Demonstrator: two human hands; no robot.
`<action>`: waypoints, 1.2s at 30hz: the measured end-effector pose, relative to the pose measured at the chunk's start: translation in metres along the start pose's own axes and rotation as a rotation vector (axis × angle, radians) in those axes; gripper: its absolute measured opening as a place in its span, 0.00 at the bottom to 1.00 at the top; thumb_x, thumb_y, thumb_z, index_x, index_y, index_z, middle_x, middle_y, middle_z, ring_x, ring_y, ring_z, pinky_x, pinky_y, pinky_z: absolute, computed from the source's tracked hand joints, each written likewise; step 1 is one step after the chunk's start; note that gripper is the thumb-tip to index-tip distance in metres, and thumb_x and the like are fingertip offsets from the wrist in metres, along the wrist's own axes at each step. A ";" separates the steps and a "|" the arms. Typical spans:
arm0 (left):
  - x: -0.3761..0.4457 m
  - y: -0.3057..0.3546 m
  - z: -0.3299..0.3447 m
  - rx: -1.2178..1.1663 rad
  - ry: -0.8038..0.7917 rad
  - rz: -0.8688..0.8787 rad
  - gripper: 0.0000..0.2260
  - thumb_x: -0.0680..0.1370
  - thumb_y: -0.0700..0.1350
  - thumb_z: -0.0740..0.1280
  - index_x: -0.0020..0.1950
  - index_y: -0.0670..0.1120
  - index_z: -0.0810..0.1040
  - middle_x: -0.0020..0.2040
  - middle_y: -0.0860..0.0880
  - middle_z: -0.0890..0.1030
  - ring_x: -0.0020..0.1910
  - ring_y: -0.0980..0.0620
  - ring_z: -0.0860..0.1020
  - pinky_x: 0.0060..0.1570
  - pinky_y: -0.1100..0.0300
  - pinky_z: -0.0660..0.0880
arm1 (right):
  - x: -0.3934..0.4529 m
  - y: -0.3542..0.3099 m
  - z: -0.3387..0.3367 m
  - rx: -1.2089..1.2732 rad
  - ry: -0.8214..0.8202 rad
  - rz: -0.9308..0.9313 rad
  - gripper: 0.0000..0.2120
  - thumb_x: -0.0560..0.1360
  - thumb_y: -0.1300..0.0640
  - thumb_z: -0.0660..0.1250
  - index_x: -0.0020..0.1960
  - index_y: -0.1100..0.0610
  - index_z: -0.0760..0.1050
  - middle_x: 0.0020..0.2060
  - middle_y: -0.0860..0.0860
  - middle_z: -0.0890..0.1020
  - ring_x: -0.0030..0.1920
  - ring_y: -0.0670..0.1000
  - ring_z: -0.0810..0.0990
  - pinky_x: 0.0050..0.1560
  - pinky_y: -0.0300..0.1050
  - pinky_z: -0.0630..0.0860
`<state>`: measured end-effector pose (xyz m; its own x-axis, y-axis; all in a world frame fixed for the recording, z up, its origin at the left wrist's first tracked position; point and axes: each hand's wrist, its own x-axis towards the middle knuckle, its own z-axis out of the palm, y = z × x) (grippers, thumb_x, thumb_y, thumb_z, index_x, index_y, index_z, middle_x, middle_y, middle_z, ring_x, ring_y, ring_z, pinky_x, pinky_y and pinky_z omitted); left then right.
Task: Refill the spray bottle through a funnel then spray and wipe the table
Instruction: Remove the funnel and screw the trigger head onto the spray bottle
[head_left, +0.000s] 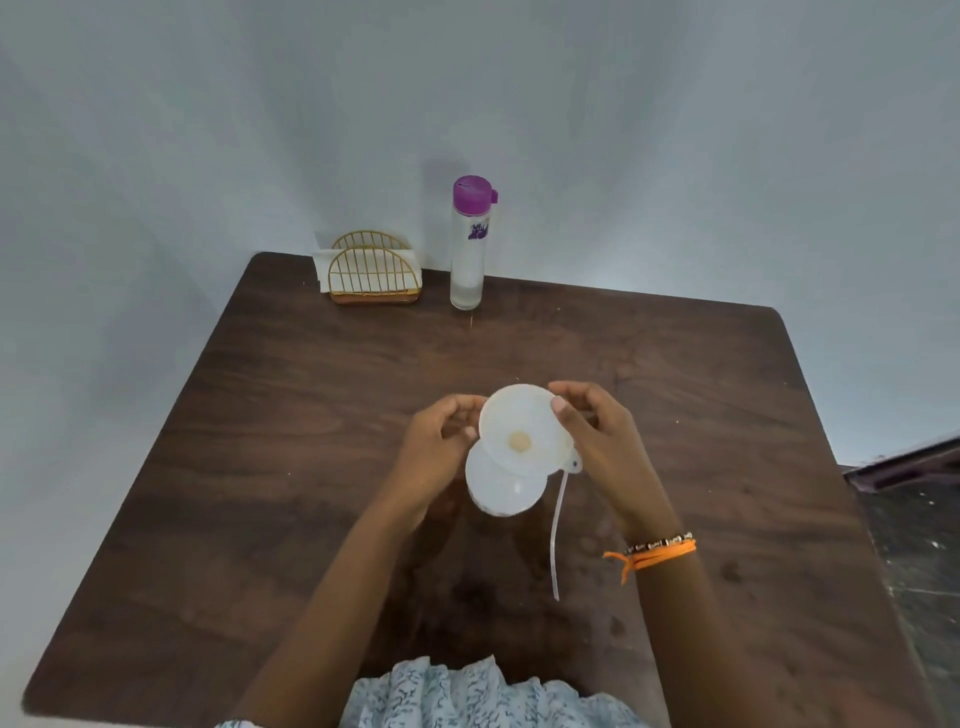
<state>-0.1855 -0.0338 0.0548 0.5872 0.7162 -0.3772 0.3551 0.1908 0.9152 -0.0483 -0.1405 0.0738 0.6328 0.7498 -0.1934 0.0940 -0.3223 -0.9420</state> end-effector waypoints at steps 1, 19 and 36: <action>-0.004 -0.006 0.003 0.030 -0.029 0.002 0.11 0.77 0.41 0.66 0.57 0.52 0.77 0.56 0.54 0.80 0.55 0.55 0.77 0.52 0.56 0.78 | -0.006 0.003 0.001 0.001 0.008 0.005 0.10 0.77 0.55 0.63 0.58 0.52 0.74 0.52 0.47 0.79 0.48 0.45 0.76 0.40 0.35 0.73; -0.015 -0.028 0.030 0.143 0.065 0.216 0.12 0.72 0.40 0.71 0.49 0.54 0.75 0.53 0.56 0.76 0.54 0.55 0.72 0.45 0.67 0.70 | -0.026 -0.004 -0.003 0.289 0.310 0.034 0.11 0.75 0.67 0.60 0.52 0.58 0.79 0.43 0.51 0.81 0.35 0.46 0.75 0.26 0.33 0.71; -0.006 -0.032 0.031 0.202 0.099 0.199 0.12 0.71 0.43 0.72 0.48 0.58 0.75 0.51 0.59 0.76 0.54 0.54 0.74 0.52 0.57 0.74 | -0.022 0.012 -0.004 0.254 0.250 0.046 0.10 0.76 0.65 0.62 0.52 0.55 0.77 0.46 0.50 0.81 0.47 0.51 0.79 0.32 0.36 0.75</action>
<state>-0.1780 -0.0648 0.0235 0.5893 0.7902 -0.1683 0.3837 -0.0904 0.9190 -0.0581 -0.1633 0.0679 0.8035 0.5630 -0.1935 -0.1131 -0.1747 -0.9781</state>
